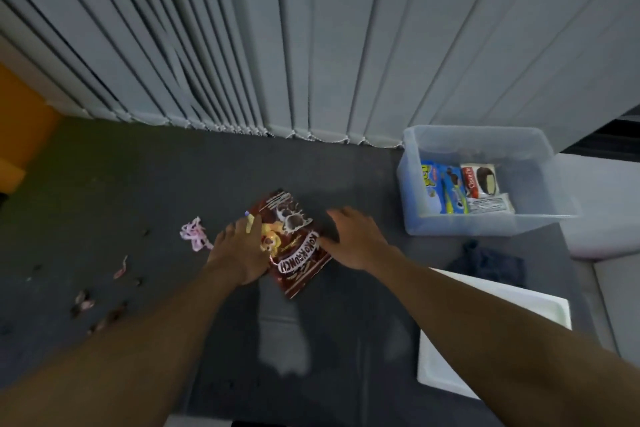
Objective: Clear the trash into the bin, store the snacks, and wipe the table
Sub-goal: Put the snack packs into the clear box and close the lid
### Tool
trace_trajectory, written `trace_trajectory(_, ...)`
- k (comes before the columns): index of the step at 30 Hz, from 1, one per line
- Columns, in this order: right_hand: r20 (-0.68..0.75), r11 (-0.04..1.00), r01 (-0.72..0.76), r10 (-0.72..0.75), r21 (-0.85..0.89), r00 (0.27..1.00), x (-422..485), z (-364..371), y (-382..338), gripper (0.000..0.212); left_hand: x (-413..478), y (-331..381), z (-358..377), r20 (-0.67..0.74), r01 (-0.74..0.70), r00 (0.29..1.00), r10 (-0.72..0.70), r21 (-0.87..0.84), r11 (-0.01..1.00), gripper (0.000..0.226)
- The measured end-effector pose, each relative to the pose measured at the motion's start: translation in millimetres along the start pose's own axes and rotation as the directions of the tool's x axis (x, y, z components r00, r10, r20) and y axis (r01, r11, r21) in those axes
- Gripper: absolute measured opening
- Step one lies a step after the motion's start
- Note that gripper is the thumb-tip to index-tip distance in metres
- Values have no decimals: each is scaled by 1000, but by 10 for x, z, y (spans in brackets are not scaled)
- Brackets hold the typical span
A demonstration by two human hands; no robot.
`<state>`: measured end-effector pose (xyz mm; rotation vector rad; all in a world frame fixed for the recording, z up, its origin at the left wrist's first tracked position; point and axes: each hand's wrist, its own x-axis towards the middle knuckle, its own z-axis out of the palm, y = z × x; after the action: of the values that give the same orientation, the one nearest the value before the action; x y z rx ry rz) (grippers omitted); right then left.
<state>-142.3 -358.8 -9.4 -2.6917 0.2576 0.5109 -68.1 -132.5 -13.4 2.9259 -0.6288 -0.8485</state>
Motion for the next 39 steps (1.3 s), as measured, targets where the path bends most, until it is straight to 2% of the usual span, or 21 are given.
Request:
trace_trajectory(3,45,992,-117,115,53,992,36,181,-43,71,49,-122,17,-62,-23,998,19,-64,998,78)
trace_trajectory(8,71,979,-175,169,101,983,120,257,-82,56,218,-169,-79,-67,-17,998,4,-193,981,78)
trace_trajectory(11,102,959,-231,216,162,971,186,216,-105,39,286,-146,-145,-72,18,997,-38,-257,966,61)
trace_trajectory(14,112,957,-227,209,181,971,233,159,-103,22,311,-109,-217,-67,40,996,-63,-298,954,39)
trace_trajectory(18,70,936,-211,200,281,977,229,-1,-97,13,308,-76,-275,-89,53,992,-91,-361,931,31)
trace_trajectory(20,6,910,-207,219,358,976,206,-146,-95,8,286,-34,-341,-114,63,987,-116,-393,917,29)
trace_trajectory(24,-126,793,-192,320,578,939,143,-487,-71,19,234,103,-561,-207,11,972,-114,-442,897,12)
trace_trajectory(27,-145,660,-156,377,735,915,89,-749,-33,37,195,239,-754,-272,-39,956,-109,-488,872,11)
trace_trajectory(29,-113,538,-134,401,832,909,47,-904,35,50,172,358,-878,-302,-72,948,-101,-512,856,12)
trace_trajectory(32,-67,281,-73,459,957,886,-34,-1107,171,63,155,565,-1044,-323,-107,942,-94,-552,827,13)
trace_trajectory(35,-60,192,-37,475,981,878,-138,-1294,312,52,157,808,-1177,-347,-153,936,-64,-564,811,14)
trace_trajectory(39,-112,237,-13,505,971,856,-324,-1500,548,23,178,1209,-1308,-390,-267,920,41,-546,794,8)
